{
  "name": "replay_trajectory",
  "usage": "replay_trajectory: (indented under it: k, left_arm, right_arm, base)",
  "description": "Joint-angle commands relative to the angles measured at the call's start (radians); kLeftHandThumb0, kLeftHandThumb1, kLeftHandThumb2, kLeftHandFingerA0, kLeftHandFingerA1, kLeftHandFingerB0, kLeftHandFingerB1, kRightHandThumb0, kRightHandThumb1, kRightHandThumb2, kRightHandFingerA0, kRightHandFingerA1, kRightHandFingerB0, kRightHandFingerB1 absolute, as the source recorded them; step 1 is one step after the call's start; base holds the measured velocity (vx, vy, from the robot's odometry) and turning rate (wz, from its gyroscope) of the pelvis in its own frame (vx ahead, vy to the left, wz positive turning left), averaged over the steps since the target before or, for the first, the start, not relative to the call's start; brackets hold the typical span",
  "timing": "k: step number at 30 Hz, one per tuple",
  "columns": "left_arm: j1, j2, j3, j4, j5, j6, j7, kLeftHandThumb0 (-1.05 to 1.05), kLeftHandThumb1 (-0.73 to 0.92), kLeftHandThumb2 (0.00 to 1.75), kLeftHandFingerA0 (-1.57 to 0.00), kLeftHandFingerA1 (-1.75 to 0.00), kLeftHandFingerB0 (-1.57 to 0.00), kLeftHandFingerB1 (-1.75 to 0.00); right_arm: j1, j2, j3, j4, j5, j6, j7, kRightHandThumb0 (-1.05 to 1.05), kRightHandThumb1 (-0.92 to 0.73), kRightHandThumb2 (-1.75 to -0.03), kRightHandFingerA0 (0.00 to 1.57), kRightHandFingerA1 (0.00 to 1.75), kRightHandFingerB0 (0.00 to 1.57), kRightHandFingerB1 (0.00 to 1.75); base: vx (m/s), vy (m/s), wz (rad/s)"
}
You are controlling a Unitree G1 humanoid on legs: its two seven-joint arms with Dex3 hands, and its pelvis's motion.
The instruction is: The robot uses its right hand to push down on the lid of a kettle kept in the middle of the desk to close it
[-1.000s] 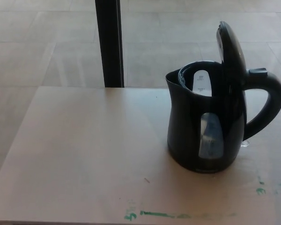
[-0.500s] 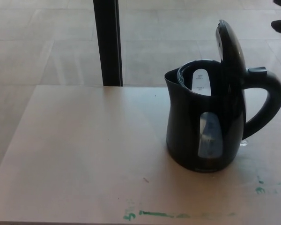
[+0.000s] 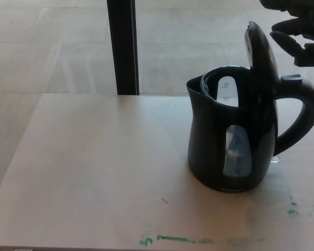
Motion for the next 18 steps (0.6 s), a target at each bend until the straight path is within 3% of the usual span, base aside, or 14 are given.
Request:
replay_trajectory:
  k: [1, 2, 3, 4, 5, 6, 7, 8, 9, 10, 12, 13, 18]
  left_arm:
    - [0.006, 0.018, 0.008, -0.001, -0.019, -0.007, 0.009, -0.69, 0.54, 0.91, -0.51, -0.62, -0.28, -0.46]
    - [0.0, 0.017, 0.011, 0.006, -0.021, 0.002, 0.022, -0.73, 0.55, 0.89, -0.53, -0.61, -0.29, -0.46]
    - [0.002, 0.019, 0.003, 0.003, -0.013, -0.002, 0.019, -0.71, 0.54, 0.91, -0.5, -0.6, -0.25, -0.46]
    - [0.003, 0.021, -0.001, 0.001, -0.009, -0.004, 0.017, -0.71, 0.54, 0.91, -0.5, -0.6, -0.25, -0.46]
    - [0.004, 0.022, 0.001, -0.001, -0.013, 0.001, 0.011, -0.68, 0.66, 0.61, -0.53, -0.47, -0.31, -0.32]
    - [0.005, 0.024, 0.0, -0.005, -0.014, 0.004, 0.005, -0.7, 0.66, 0.61, -0.51, -0.45, -0.32, -0.32]
    - [0.005, 0.023, 0.003, -0.007, -0.017, 0.005, 0.003, -0.69, 0.65, 0.59, -0.52, -0.47, -0.3, -0.32]
    - [0.002, 0.022, 0.005, -0.004, -0.019, 0.007, 0.012, -0.69, 0.65, 0.6, -0.54, -0.47, -0.31, -0.31]
    - [-0.002, 0.023, -0.001, -0.002, -0.012, 0.01, 0.019, -0.68, 0.66, 0.61, -0.52, -0.45, -0.3, -0.31]
    - [-0.002, 0.023, -0.001, 0.003, -0.011, 0.006, 0.015, -0.69, 0.66, 0.6, -0.49, -0.43, -0.27, -0.3]
    - [-0.004, 0.023, 0.006, 0.012, -0.018, 0.003, 0.007, -0.69, 0.65, 0.6, -0.5, -0.45, -0.28, -0.31]
    - [-0.005, 0.022, 0.001, 0.018, -0.012, -0.005, 0.011, -0.69, 0.66, 0.6, -0.48, -0.43, -0.27, -0.31]
    - [-0.01, 0.029, 0.002, 0.02, -0.013, 0.001, 0.01, -0.69, 0.65, 0.6, -0.5, -0.45, -0.28, -0.31]
  right_arm:
    - [-0.036, -0.004, 0.068, 0.054, -0.131, -0.08, 0.004, -0.87, -0.84, -0.67, 0.26, 0.41, 0.21, 0.28]
    - [-0.038, -0.006, 0.087, 0.065, -0.153, -0.098, -0.004, -0.88, -0.86, -0.67, 0.26, 0.42, 0.2, 0.28]
    - [-0.033, -0.007, 0.098, 0.067, -0.161, -0.101, 0.001, -0.86, -0.67, -1.06, 0.18, 0.51, 0.09, 0.41]
    - [-0.031, -0.008, 0.103, 0.07, -0.164, -0.103, 0.003, -0.86, -0.67, -1.06, 0.18, 0.51, 0.09, 0.41]
    - [-0.021, -0.005, 0.124, 0.073, -0.184, -0.129, 0.001, -0.87, -0.87, -0.68, 0.21, 0.41, 0.17, 0.28]
    - [-0.015, -0.007, 0.143, 0.073, -0.203, -0.145, 0.002, -0.86, -0.69, -1.07, 0.15, 0.5, 0.09, 0.42]
    - [-0.011, -0.007, 0.168, 0.069, -0.219, -0.145, 0.023, -0.39, -0.39, -1.05, 0.0, 0.51, 0.0, 0.5]
    - [-0.01, -0.002, 0.193, 0.062, -0.229, -0.12, 0.059, -0.89, -0.69, -1.13, 0.02, 0.47, 0.02, 0.31]
    - [-0.014, -0.002, 0.219, 0.051, -0.251, -0.104, 0.073, -0.9, -0.7, -1.14, 0.01, 0.48, 0.0, 0.27]
    - [-0.011, -0.002, 0.239, 0.042, -0.272, -0.112, 0.066, -0.92, -0.71, -1.15, 0.12, 0.52, 0.0, 0.29]
    - [-0.002, 0.008, 0.253, 0.024, -0.28, -0.099, 0.061, -0.95, -0.71, -1.1, 0.08, 0.49, 0.06, 0.34]
    - [0.004, 0.014, 0.261, 0.017, -0.287, -0.1, 0.05, -0.96, -0.91, -0.68, 0.15, 0.41, 0.09, 0.3]
    - [0.003, 0.039, 0.282, -0.003, -0.316, -0.093, 0.054, -0.95, -0.89, -0.68, 0.19, 0.43, 0.12, 0.31]
  base:
    - [0.0, 0.0, 0.0]
    - [0.0, 0.0, 0.0]
    - [0.0, 0.0, 0.0]
    - [0.0, 0.0, 0.0]
    - [0.0, 0.0, 0.0]
    - [0.0, 0.0, 0.0]
    - [0.0, 0.0, 0.0]
    - [0.0, 0.0, 0.0]
    - [0.0, 0.0, 0.0]
    - [0.0, 0.0, 0.0]
    - [0.0, 0.0, 0.0]
    - [0.0, 0.0, 0.0]
    - [0.0, 0.0, 0.0]
